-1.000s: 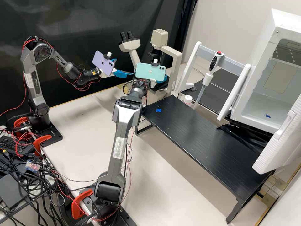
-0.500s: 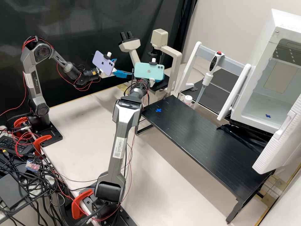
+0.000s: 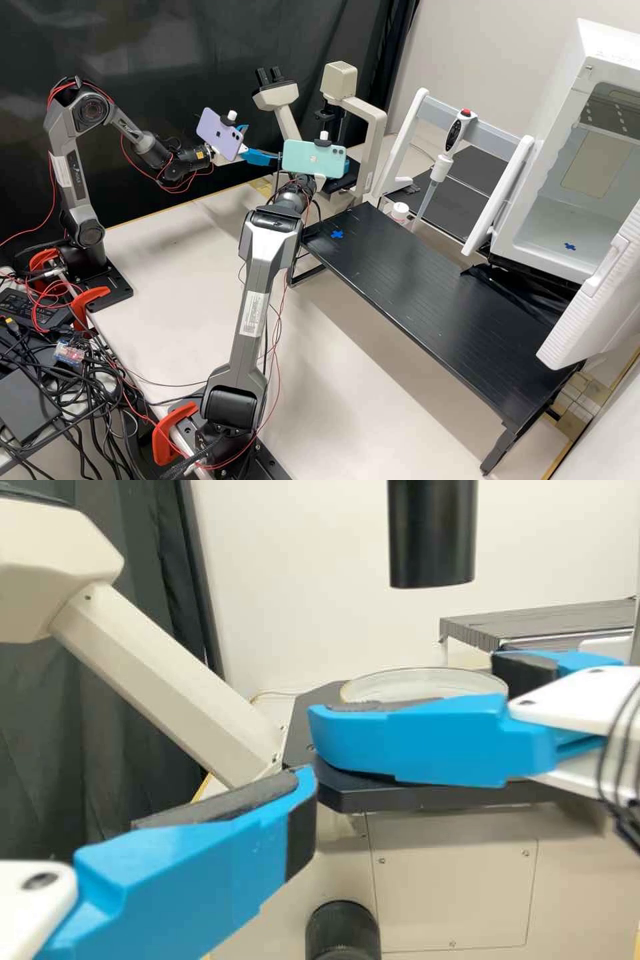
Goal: Move the petri dish to the microscope
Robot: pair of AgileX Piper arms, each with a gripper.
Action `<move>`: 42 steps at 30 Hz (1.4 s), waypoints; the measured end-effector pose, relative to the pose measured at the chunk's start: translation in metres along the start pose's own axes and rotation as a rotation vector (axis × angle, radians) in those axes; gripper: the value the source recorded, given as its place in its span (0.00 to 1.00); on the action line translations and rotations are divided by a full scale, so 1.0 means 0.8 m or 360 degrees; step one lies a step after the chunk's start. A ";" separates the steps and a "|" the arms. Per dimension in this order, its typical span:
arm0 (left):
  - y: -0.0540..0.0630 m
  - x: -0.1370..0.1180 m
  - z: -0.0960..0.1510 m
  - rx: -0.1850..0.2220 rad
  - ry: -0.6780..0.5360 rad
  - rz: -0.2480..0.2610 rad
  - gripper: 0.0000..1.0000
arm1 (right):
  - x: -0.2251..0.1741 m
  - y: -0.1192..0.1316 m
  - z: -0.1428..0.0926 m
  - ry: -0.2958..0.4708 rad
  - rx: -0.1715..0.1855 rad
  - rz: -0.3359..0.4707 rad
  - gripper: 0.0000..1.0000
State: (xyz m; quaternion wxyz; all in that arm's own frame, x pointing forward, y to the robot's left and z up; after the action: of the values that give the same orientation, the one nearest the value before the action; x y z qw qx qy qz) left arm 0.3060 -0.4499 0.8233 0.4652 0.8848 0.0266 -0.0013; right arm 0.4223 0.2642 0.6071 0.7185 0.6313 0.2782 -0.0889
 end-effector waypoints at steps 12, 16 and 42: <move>0.000 0.000 0.000 0.0000 0.0000 0.0000 1.00 | -0.054 0.004 0.009 -0.0015 0.0001 0.0066 1.00; 0.000 0.000 0.000 0.0000 0.0000 0.0000 1.00 | -0.083 0.004 0.013 0.0013 -0.0037 0.0075 1.00; 0.000 0.000 0.000 0.0000 0.0000 0.0000 1.00 | -0.325 0.045 0.175 -0.0111 0.0014 0.0815 1.00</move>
State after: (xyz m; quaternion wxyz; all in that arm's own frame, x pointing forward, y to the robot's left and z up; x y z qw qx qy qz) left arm 0.3060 -0.4499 0.8233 0.4652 0.8848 0.0266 -0.0013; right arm 0.2637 0.0791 0.7778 0.7240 0.6808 0.0840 0.0730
